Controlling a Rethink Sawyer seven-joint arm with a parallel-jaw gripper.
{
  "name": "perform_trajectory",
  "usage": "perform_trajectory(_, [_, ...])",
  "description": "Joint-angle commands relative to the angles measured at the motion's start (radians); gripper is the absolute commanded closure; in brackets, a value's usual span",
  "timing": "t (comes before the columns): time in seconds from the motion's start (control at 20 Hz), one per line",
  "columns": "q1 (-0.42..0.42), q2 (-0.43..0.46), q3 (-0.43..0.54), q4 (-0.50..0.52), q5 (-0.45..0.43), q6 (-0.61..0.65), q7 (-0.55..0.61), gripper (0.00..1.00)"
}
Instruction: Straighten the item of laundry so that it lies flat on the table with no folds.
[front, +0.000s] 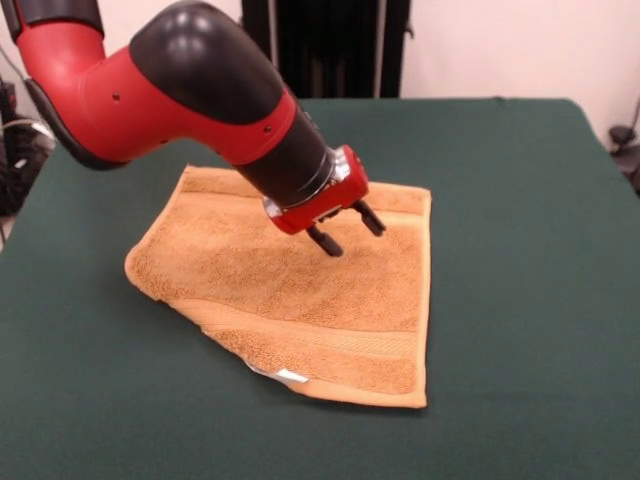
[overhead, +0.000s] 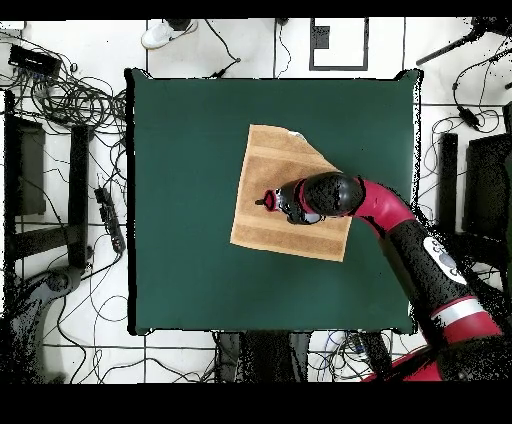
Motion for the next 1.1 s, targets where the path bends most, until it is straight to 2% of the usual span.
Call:
perform_trajectory(0.05, [0.129, 0.171, -0.059, 0.157, -0.095, -0.187, -0.009, 0.00])
perform_trajectory(0.2, [0.138, 0.129, -0.069, 0.172, -0.115, -0.220, 0.016, 0.00])
perform_trajectory(0.6, [0.167, 0.050, -0.103, 0.204, -0.099, -0.254, 0.081, 0.00])
perform_trajectory(0.9, [0.209, 0.023, -0.136, 0.214, -0.038, -0.209, 0.123, 0.00])
perform_trajectory(1.1, [0.221, 0.044, -0.150, 0.209, -0.015, -0.222, 0.127, 0.00])
